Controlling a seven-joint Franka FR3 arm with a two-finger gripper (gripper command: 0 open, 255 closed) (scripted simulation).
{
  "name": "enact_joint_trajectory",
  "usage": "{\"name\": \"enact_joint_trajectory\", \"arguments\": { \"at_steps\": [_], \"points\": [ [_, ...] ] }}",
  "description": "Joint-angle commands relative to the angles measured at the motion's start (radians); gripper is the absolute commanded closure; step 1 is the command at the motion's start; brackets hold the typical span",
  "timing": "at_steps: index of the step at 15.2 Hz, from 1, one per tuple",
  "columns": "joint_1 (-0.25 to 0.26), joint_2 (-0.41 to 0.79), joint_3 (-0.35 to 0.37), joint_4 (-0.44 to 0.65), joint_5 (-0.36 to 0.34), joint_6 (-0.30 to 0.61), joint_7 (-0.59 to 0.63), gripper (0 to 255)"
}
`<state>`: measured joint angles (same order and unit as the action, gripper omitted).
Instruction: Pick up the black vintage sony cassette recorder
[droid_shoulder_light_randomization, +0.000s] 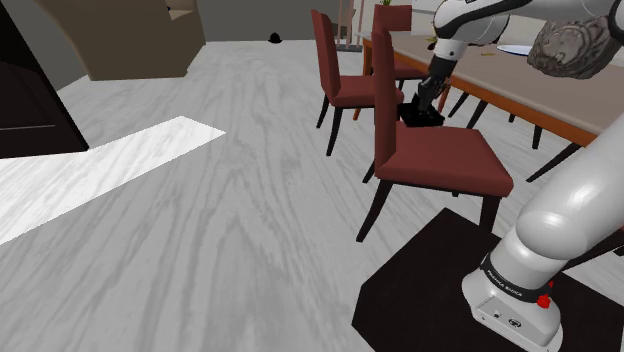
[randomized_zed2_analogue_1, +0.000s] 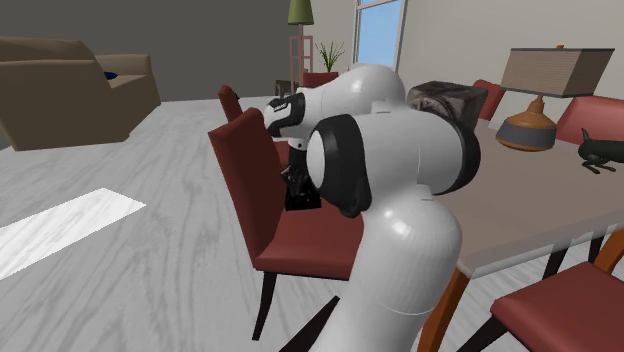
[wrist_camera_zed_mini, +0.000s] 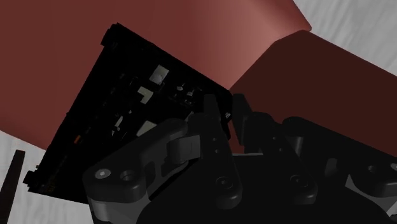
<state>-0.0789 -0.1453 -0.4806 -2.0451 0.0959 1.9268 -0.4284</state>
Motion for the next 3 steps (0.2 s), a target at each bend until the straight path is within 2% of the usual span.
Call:
{"name": "enact_joint_trajectory", "arguments": {
  "at_steps": [1, 3],
  "points": [
    [-0.001, -0.008, 0.0, 0.022, -0.004, -0.028, 0.003, 255],
    [-0.001, -0.008, 0.0, 0.024, -0.005, -0.03, 0.003, 255]
  ]
}}
